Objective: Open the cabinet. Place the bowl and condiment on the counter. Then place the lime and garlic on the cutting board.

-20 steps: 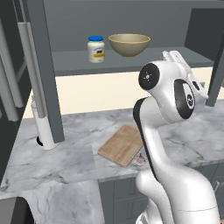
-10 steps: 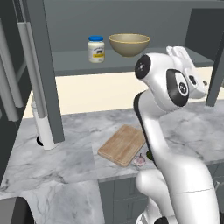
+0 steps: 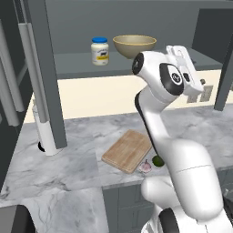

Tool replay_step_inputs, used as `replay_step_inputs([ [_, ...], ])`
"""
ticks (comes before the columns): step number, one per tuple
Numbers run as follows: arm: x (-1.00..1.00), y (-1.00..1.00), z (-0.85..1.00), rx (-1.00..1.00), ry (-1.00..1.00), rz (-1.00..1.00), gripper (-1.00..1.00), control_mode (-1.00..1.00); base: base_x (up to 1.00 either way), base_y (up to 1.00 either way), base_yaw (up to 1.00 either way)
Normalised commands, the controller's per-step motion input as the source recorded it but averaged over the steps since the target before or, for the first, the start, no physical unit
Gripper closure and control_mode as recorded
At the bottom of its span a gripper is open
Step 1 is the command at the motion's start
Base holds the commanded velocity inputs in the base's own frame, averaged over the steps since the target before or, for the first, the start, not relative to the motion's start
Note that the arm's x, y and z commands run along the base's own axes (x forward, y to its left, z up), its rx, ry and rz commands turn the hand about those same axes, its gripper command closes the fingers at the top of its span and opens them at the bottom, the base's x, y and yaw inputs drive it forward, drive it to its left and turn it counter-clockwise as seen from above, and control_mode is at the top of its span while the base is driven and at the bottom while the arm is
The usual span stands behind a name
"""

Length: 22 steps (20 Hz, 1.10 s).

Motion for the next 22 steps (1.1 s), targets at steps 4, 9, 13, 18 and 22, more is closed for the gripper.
replay_step_inputs([
  [4,0.18,-0.1,0.0,0.0,0.0,-0.1,-1.0,-1.0,0.0,0.0,0.0],
  [9,0.23,-0.15,0.0,0.0,0.0,-0.1,-1.0,-1.0,0.0,0.0,0.0],
  [13,0.07,-0.3,0.04,0.0,0.0,-0.1,-1.0,-1.0,0.0,0.0,0.0],
  [18,0.17,-0.24,0.0,0.0,0.0,-0.09,-1.0,-1.0,0.0,0.0,0.0],
  [22,0.16,-0.22,0.0,0.0,0.0,-0.09,-1.0,-1.0,0.0,0.0,0.0],
])
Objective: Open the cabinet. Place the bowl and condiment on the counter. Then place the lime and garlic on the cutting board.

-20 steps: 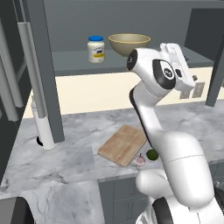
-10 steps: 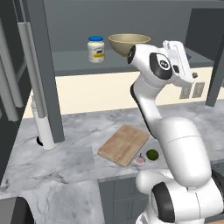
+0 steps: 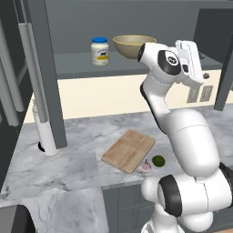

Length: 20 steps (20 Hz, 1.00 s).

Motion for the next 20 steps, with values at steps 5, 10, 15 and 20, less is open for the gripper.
replay_step_inputs([
  [5,0.06,-0.28,0.02,0.0,0.0,-0.09,-1.0,-1.0,0.0,0.0,0.0],
  [10,-0.24,-0.83,0.1,0.0,0.01,-0.14,-1.0,-1.0,0.0,0.0,0.0],
  [15,-0.34,-0.93,0.1,0.0,0.02,-0.12,-1.0,-1.0,0.0,0.0,0.0],
  [20,-0.24,-0.86,0.05,0.0,0.02,-0.08,-1.0,-1.0,0.0,0.0,0.0],
])
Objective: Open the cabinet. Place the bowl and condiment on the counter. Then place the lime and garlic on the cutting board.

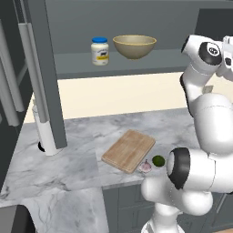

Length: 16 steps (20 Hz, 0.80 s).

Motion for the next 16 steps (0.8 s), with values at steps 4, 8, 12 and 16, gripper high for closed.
replay_step_inputs([
  [4,-0.01,-0.65,0.0,0.0,0.02,-0.02,-1.0,-1.0,0.0,0.0,0.0],
  [8,0.0,-0.41,0.0,0.05,0.02,0.0,-1.0,-1.0,0.0,0.0,0.0],
  [12,-0.06,-0.01,0.0,0.23,0.13,0.01,-1.0,-1.0,0.0,0.0,0.0],
  [16,-0.06,0.39,-0.08,0.26,0.21,0.09,-1.0,-1.0,0.0,0.0,0.0],
])
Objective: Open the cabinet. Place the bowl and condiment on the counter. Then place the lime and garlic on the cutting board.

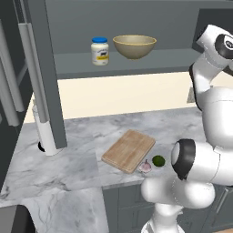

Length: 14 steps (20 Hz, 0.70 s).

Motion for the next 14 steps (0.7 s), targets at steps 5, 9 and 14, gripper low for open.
replay_step_inputs([
  [5,-0.21,0.54,-0.11,0.24,0.17,0.19,-1.0,-1.0,0.0,0.0,0.0],
  [9,-0.49,0.62,-0.11,0.2,0.03,0.1,-1.0,-1.0,0.0,0.0,0.0],
  [14,-0.54,0.59,-0.22,0.22,0.0,0.1,-1.0,-1.0,0.0,0.0,0.0],
])
